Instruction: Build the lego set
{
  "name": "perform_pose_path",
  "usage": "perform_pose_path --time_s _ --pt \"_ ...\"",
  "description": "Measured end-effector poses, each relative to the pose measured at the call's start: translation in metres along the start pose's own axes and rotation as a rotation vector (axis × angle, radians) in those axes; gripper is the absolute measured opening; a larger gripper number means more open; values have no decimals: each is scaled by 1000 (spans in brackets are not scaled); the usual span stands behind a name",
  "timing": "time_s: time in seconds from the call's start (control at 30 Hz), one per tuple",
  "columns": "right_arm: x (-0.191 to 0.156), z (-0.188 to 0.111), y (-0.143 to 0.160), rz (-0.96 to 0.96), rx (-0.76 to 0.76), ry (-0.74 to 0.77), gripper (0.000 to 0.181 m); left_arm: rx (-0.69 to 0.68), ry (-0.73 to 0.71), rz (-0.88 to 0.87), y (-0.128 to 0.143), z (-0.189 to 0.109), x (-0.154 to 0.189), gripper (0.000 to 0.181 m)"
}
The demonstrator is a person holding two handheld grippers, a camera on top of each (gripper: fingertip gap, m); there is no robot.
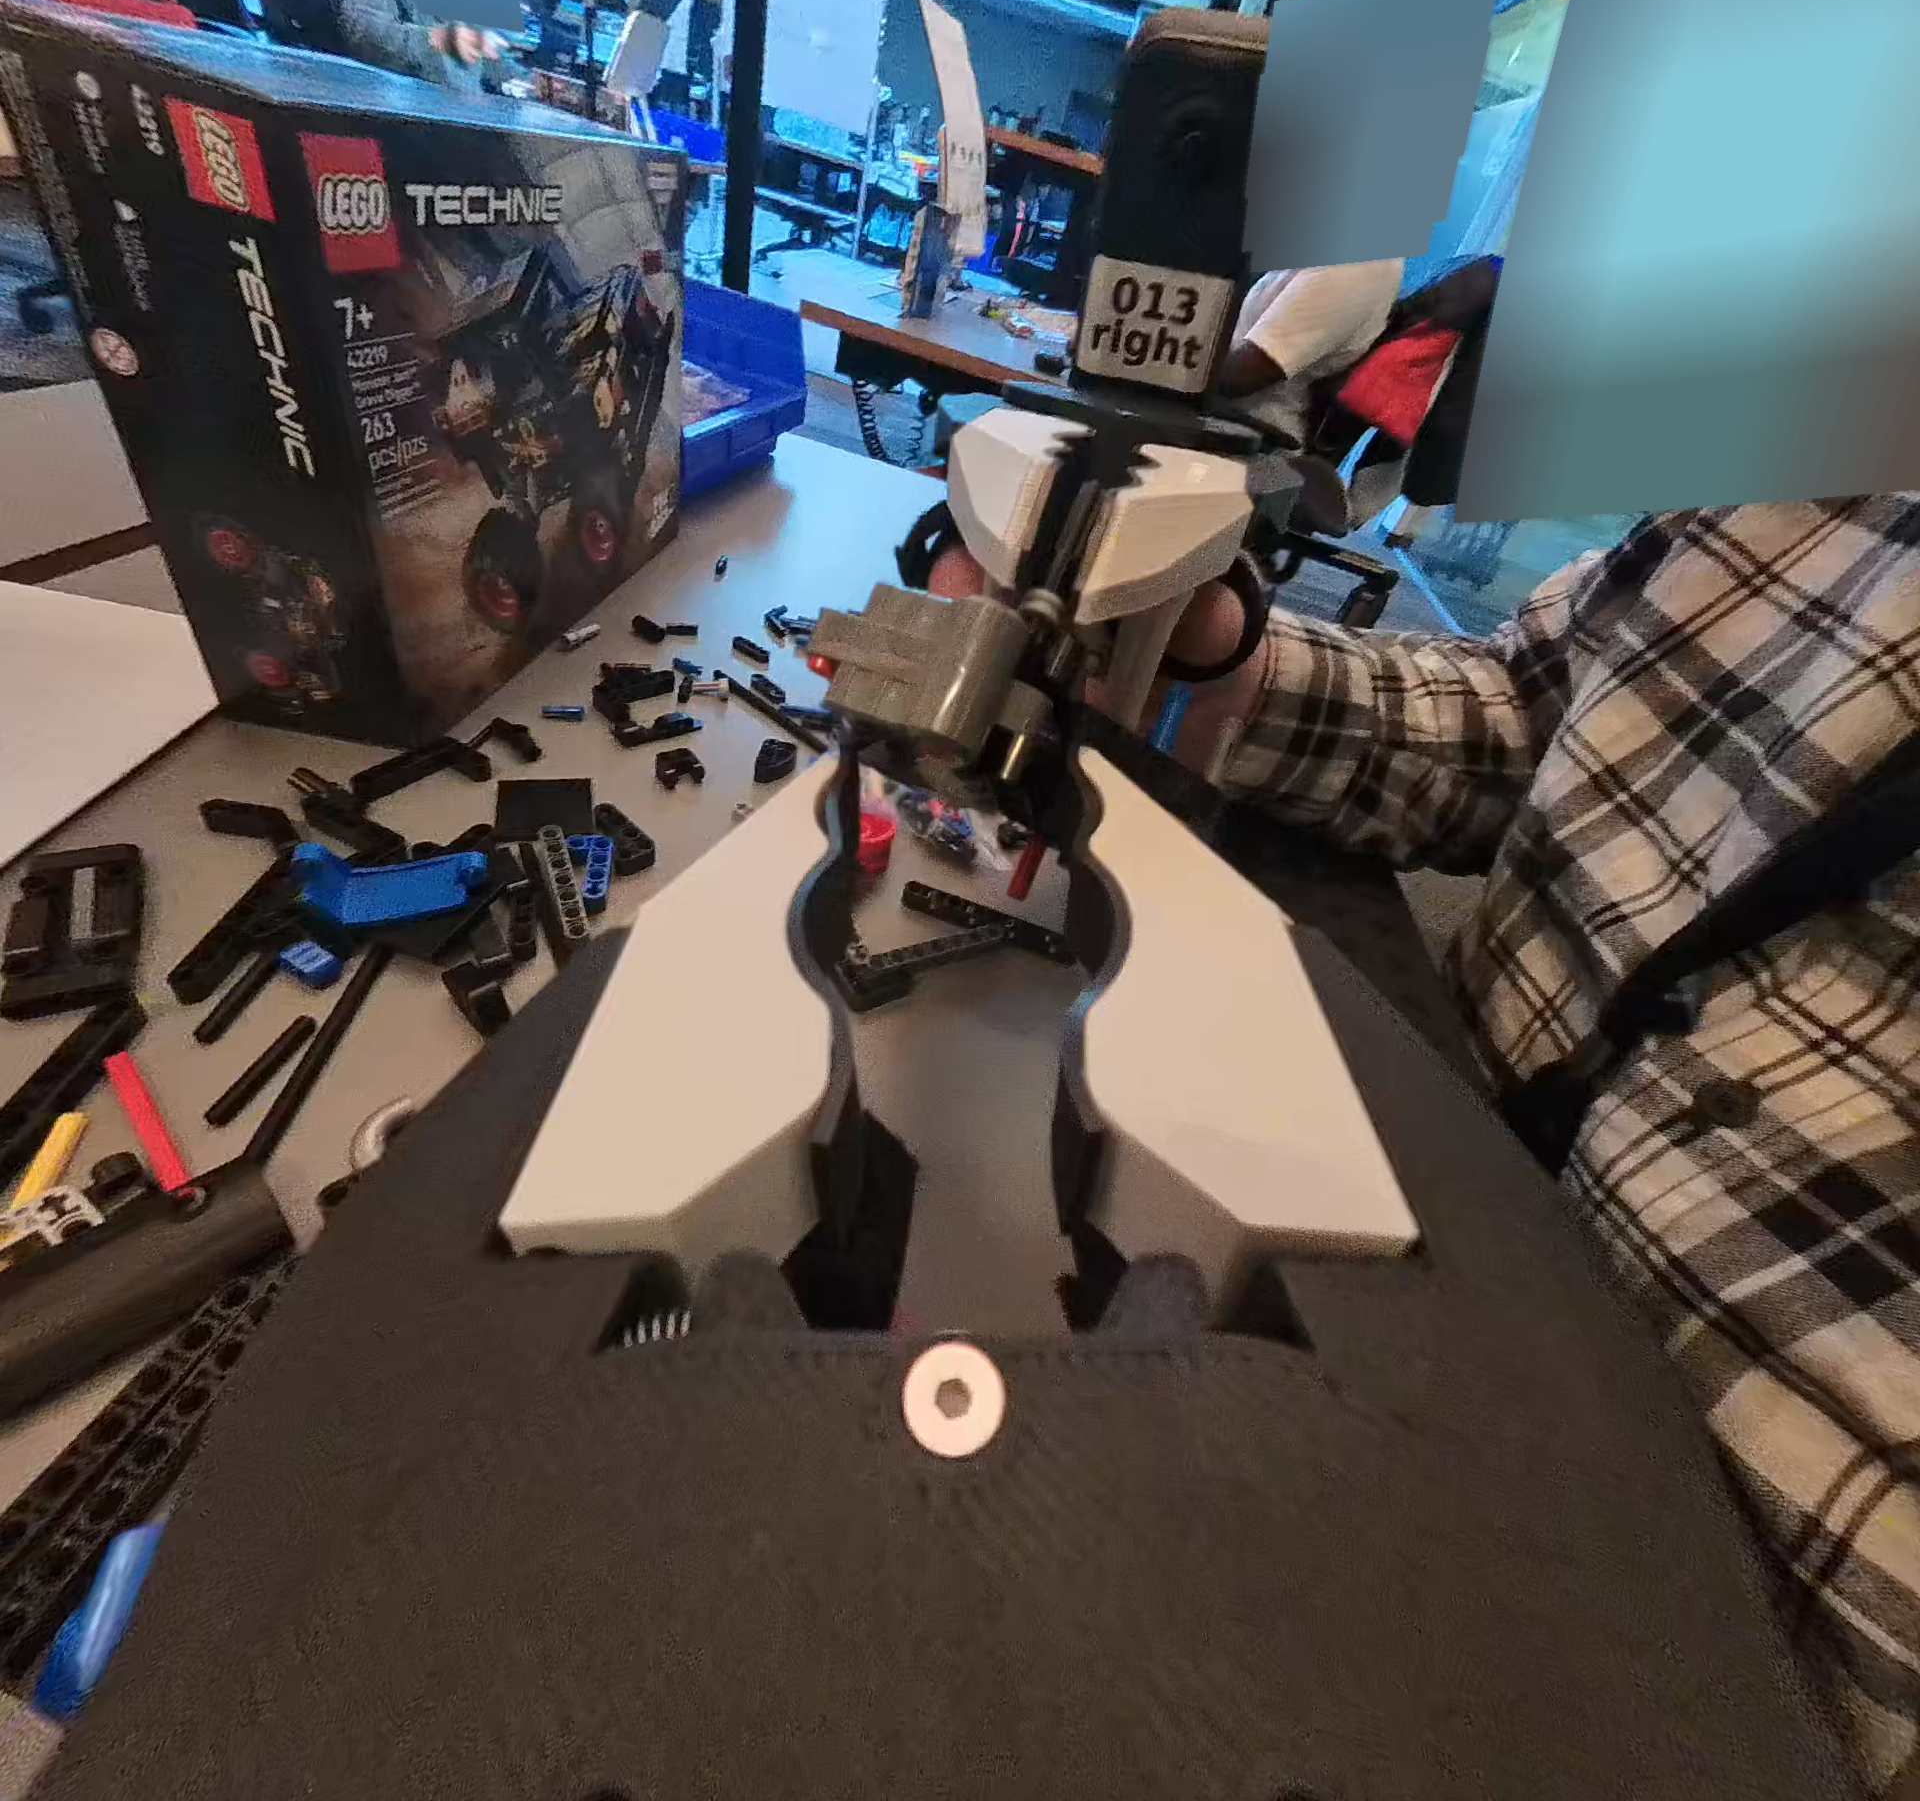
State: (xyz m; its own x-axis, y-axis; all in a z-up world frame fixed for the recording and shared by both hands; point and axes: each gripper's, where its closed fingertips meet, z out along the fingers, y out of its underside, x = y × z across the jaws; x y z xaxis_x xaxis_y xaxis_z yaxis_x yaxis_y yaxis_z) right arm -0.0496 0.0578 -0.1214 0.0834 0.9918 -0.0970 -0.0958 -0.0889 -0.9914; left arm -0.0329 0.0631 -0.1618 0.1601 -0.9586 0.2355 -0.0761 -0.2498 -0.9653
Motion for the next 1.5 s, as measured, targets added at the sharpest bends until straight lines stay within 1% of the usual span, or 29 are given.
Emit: perform_pose_path --time_s 0.03,0.1,0.23,0.4,0.5,0.57,0.63,0.67,0.73,0.8,0.93,0.97,1.0,1.07,1.27,1.3,1.4,1.5 --pt "0 0 -1 3 3 -3 5 -5 12 8 0 0 2 27" --pt "2 -1 -1 -9 0 9 6 -6 -18 26 0 0 0 22" --pt "6 -5 -2 4 -10 16 7 13 -18 10 -2 0 -2 17" --pt "10 -10 -4 7 -14 28 7 33 -24 5 -5 -2 -4 16" --pt "8 -12 -11 55 40 2 5 74 -6 -17 -12 -1 -1 16" --pt "5 -11 -15 82 75 -27 5 81 40 -72 -14 4 2 45" --pt "3 -8 -14 74 79 -26 5 86 74 -95 -13 8 5 52" --pt "2 -8 -14 75 82 -31 5 85 84 -102 -12 9 6 51" --pt "-2 -9 -19 90 114 -57 5 102 87 -106 -13 9 6 38" --pt "-5 -9 -21 93 122 -75 5 115 109 -118 -15 9 9 37" --pt "-7 -10 -23 107 133 -97 5 126 85 -63 -17 9 11 34" --pt "-5 -11 -23 100 133 -84 5 140 75 -51 -19 8 10 22" --pt "-3 -12 -24 93 129 -68 9 148 51 -48 -21 7 7 21" --pt "-2 -14 -26 74 125 -56 11 158 57 -47 -22 5 7 14" --pt "0 -17 -26 21 110 -24 10 161 3 15 -25 4 5 11" --pt "1 -17 -27 23 112 -22 10 175 -4 19 -27 3 4 8" --pt "0 -19 -28 21 124 -31 11 187 -14 33 -30 1 4 8" --pt "-3 -20 -33 19 161 -39 7 196 -12 57 -31 1 8 8"
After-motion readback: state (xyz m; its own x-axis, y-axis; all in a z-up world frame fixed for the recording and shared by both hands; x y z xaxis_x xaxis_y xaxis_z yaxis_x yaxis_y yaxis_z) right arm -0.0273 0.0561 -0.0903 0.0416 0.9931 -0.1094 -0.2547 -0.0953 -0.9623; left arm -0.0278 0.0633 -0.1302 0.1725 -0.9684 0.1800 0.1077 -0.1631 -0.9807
